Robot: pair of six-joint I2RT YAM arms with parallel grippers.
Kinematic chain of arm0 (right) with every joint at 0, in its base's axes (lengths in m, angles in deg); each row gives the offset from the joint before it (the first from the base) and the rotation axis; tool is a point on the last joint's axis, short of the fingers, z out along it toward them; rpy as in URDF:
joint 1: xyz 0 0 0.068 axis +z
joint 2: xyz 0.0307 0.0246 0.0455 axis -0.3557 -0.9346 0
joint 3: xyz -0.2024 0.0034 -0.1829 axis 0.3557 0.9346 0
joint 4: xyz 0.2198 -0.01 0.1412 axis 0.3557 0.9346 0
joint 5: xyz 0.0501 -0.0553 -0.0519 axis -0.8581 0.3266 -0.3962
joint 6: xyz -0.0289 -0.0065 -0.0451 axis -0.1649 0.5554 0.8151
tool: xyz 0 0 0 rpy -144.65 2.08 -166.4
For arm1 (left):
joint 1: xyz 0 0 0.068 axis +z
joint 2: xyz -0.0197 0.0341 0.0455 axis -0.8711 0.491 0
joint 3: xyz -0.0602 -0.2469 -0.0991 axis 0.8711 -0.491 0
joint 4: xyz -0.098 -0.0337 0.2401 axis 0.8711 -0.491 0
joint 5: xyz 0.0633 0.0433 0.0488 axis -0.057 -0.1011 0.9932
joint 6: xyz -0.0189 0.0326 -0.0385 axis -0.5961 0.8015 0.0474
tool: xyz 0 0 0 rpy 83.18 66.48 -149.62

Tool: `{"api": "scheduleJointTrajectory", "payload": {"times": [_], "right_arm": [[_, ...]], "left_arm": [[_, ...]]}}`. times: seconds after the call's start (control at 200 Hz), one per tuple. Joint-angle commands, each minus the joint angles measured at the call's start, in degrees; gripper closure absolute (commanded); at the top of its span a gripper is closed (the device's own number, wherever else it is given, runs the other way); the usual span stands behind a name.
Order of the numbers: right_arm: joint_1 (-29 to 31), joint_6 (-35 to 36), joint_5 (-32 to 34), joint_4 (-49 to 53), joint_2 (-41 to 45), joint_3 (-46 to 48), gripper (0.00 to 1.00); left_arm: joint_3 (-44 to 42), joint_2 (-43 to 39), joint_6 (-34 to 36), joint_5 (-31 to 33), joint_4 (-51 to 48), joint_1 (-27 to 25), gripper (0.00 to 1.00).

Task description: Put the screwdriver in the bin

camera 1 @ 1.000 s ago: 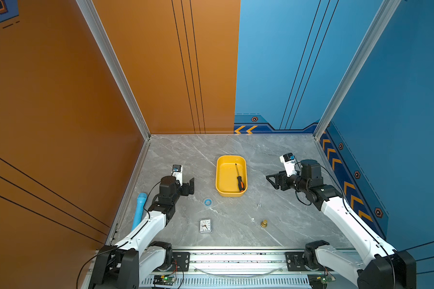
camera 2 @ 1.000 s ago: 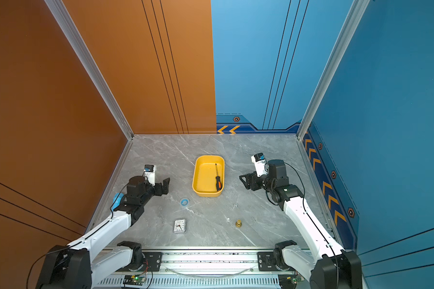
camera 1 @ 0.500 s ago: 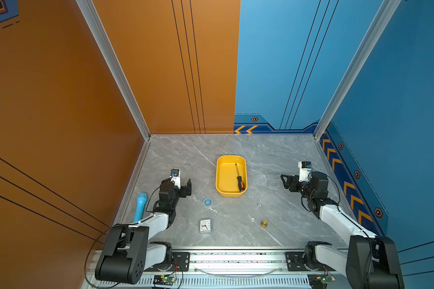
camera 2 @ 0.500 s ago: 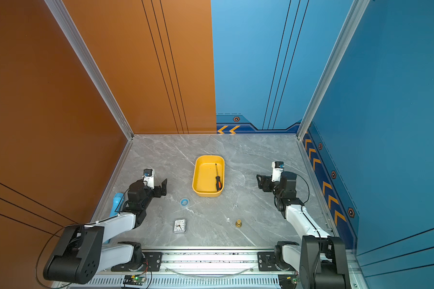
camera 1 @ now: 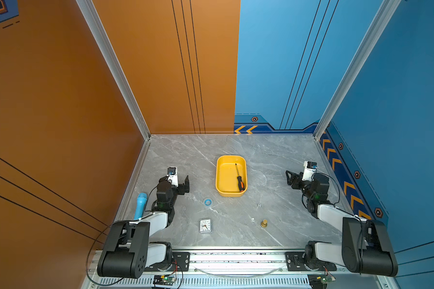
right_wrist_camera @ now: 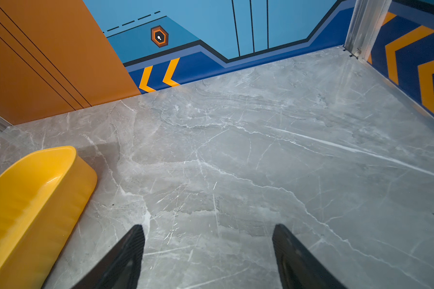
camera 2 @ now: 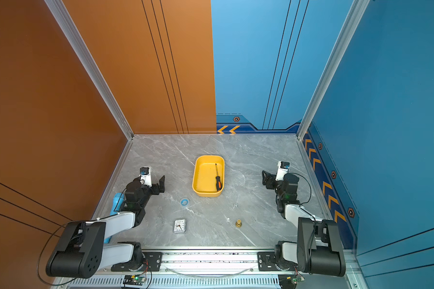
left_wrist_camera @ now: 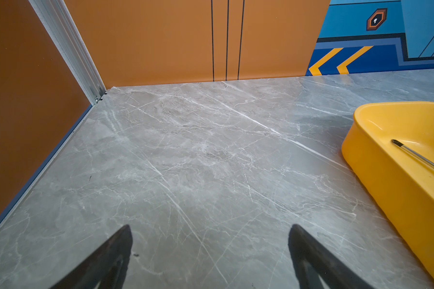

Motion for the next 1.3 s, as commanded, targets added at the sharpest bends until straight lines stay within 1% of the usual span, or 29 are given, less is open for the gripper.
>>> {"api": "scheduleJointTrajectory", "payload": {"times": [0.0, 0.085, 0.17, 0.265, 0.365, 0.385, 0.456, 0.556, 0.636, 0.726, 0.771, 0.831, 0.891, 0.941, 1.207, 1.252, 1.282, 1.287, 1.297], "right_arm": [[-0.17, -0.35, 2.07, -4.74, -0.49, 1.22, 0.22], [0.0, 0.94, 3.9, -4.82, -0.22, 1.52, 0.22], [0.02, 2.27, 6.47, -4.18, -0.08, 1.61, 0.22], [0.26, 2.9, 9.49, -5.98, -1.47, 1.8, 0.22], [0.46, 3.53, 10.31, -8.45, -3.05, 1.66, 0.22], [0.65, 3.67, 10.82, -9.09, -3.49, 1.7, 0.22], [0.86, 3.06, 11.54, -11.82, -5.88, 1.71, 0.22], [2.81, 4.19, 13.29, -15.68, -9.53, 1.9, 0.22], [5.14, 6.25, 15.79, -17.13, -11.9, 1.55, 0.22], [7.27, 8.04, 18.6, -15.97, -13.67, 0.2, 0.21], [7.21, 8.24, 18.69, -13.62, -12.92, -0.29, 0.21], [6.79, 7.62, 18.16, -15.81, -13.87, -0.03, 0.21], [6.38, 7.43, 17.93, -13.75, -13.43, -0.61, 0.21], [6.33, 7.21, 17.82, -14.93, -13.78, -0.46, 0.2], [6.33, 7.23, 17.92, -14.7, -13.61, -0.37, 0.18], [6.42, 7.27, 17.98, -14.69, -13.61, -0.34, 0.14], [6.5, 7.33, 18.32, -14.78, -13.61, -0.22, 0.06], [6.55, 7.36, 18.31, -14.78, -13.61, -0.23, 0.03], [6.58, 7.37, 18.43, -14.82, -13.61, -0.23, 0.0]], "left_arm": [[-0.92, -0.05, 0.83, -0.25, 3.5, 0.33, 0.02], [-2.02, 0.66, 1.57, 1.41, 6.88, 0.71, 0.02], [-2.48, 3.82, 0.39, 0.02, 11.52, 2.06, 0.02], [-2.03, 10.85, -0.32, -1.67, 18.35, 2.7, 0.02], [-0.76, 18.63, -0.66, -1.3, 25.09, 2.93, 0.02], [-0.56, 18.61, -0.78, -1.49, 24.48, 3.13, 0.02], [0.77, 15.12, -1.59, -2.0, 16.28, 4.09, 0.02], [2.87, 17.45, -1.13, -4.06, 16.64, 4.13, 0.02], [5.76, 16.28, -1.05, -4.58, 8.81, 4.11, 0.02], [7.06, 16.4, -0.24, -4.87, 6.43, 3.76, 0.02], [7.1, 16.52, -0.38, -4.81, 6.41, 3.76, 0.02], [7.08, 16.56, -0.35, -4.76, 6.37, 3.76, 0.02], [7.17, 16.58, -0.36, -4.58, 6.37, 3.76, 0.02], [7.17, 16.61, -0.34, -4.56, 6.32, 3.76, 0.02], [7.19, 16.61, -0.34, -4.56, 6.37, 3.73, 0.02], [7.21, 16.53, -0.36, -4.48, 6.39, 3.67, 0.02], [7.13, 16.58, -0.31, -4.48, 6.37, 3.67, 0.02], [7.15, 16.59, -0.36, -4.47, 6.37, 3.67, 0.02], [7.16, 16.54, -0.37, -4.47, 6.37, 3.67, 0.02]]}}
